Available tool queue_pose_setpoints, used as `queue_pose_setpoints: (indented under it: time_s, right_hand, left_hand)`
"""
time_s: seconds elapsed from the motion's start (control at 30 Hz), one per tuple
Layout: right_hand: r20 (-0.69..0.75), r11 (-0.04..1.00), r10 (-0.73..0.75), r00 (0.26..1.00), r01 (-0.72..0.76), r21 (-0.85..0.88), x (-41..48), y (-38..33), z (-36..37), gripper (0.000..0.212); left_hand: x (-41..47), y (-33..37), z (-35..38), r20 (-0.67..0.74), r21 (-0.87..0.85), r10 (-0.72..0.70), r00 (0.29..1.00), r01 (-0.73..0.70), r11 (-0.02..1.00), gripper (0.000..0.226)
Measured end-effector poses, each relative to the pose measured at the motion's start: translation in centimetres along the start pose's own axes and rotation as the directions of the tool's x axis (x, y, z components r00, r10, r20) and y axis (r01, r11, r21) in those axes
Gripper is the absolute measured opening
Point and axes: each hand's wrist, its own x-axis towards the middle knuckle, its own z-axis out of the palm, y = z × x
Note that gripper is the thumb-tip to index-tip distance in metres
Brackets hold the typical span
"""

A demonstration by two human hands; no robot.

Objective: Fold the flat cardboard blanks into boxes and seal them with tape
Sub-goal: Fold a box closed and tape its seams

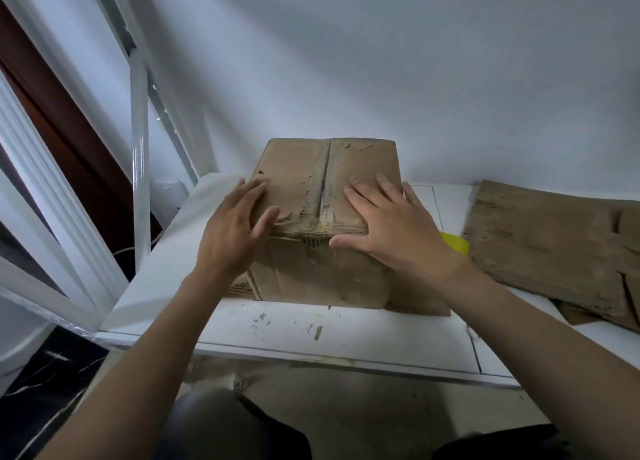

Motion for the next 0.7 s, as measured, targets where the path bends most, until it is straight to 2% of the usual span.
queue_pose_setpoints:
  time_s: [0.07,0.1,0.17,0.2,0.27,0.33,0.43,0.53,0.7]
  right_hand:
    - [-0.035,1.0,0.026,0.999,-0.026,-0.003,-0.1,-0.2,0.2,0.109]
    - [-0.037,0.999,0.031,0.999,-0.031,0.008,-0.1,-0.4,0.3,0.111]
    - [-0.049,0.999,0.036,0.998,-0.035,0.035,-0.1,-0.3,0.4,0.115]
    - [-0.058,0.998,0.038,0.998,-0.035,0.044,0.0,-0.3,0.5,0.115]
    - [-0.066,0.997,0.04,0.997,-0.036,0.065,-0.1,-0.3,0.6,0.111]
    - [-0.069,0.996,0.044,0.997,-0.038,0.083,-0.2,-0.4,0.5,0.108]
    - [-0.044,0.993,0.045,0.998,-0.04,0.115,-0.4,-0.4,0.0,0.105]
    - [-0.007,0.992,0.027,1.0,-0.026,0.127,-0.6,-0.2,-0.4,0.099]
    - [0.039,0.996,-0.02,0.999,0.016,0.086,-1.8,0.6,-1.4,0.098]
  left_hand:
    - [-0.5,0.3,1.0,-0.145,-0.287,-0.212,0.966,0.164,0.944,0.048]
    - [-0.7,0.7,1.5,-0.183,-0.377,-0.315,0.931,0.229,0.897,0.044]
    - [-1.0,2.1,2.1,-0.241,-0.502,-0.47,0.849,0.306,0.809,0.039]
    - [-1.2,2.6,2.3,-0.265,-0.541,-0.511,0.818,0.312,0.781,0.037]
    - [-1.5,3.4,2.3,-0.282,-0.558,-0.532,0.799,0.314,0.768,0.035]
    - [-1.8,3.2,2.3,-0.269,-0.466,-0.51,0.817,0.353,0.811,0.04]
    - [-2.1,2.3,2.1,-0.259,-0.146,-0.451,0.854,0.427,0.892,0.059]
    - [-3.3,2.8,2.2,-0.231,0.135,-0.384,0.894,0.42,0.898,0.082]
    - [-5.2,4.7,3.1,-0.208,0.296,-0.285,0.936,0.338,0.893,0.088]
